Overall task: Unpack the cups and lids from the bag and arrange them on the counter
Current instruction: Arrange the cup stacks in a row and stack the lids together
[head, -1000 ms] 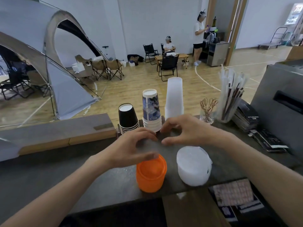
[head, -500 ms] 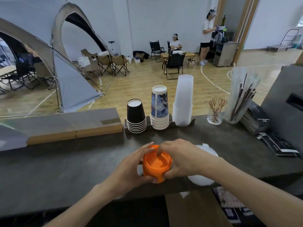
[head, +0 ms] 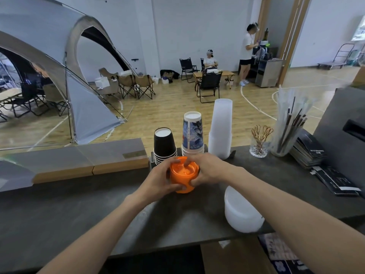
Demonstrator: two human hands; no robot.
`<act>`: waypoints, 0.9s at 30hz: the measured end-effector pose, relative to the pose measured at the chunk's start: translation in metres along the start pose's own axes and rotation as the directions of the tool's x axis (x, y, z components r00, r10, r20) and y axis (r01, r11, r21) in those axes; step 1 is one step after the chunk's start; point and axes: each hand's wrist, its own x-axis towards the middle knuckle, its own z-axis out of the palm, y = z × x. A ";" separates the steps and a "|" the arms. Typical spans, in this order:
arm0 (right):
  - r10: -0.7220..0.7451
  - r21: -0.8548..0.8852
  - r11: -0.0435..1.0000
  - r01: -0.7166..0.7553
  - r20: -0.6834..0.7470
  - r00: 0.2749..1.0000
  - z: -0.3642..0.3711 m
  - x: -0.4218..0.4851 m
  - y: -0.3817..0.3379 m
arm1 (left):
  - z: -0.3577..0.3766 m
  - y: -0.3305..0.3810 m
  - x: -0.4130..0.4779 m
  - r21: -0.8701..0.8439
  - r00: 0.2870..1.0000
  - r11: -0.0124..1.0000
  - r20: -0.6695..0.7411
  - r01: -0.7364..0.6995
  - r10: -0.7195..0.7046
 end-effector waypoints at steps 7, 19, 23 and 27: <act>0.014 0.267 0.963 0.041 -0.203 0.979 -0.044 -0.058 0.011 | -0.020 0.035 -0.011 0.341 0.986 0.939 -0.131 -0.048 0.098; 0.167 0.424 0.903 -0.067 -0.203 0.965 -0.002 -0.184 0.068 | 0.069 0.100 -0.030 0.101 0.940 0.942 0.156 -0.321 0.303; 0.200 0.506 0.859 -0.082 -0.185 0.962 0.027 -0.193 0.074 | 0.095 0.092 -0.035 0.032 0.956 0.966 0.150 -0.258 0.251; 0.237 0.506 0.858 -0.090 -0.236 0.942 0.041 -0.189 0.081 | 0.100 0.091 -0.036 0.056 0.958 0.964 0.142 -0.259 0.249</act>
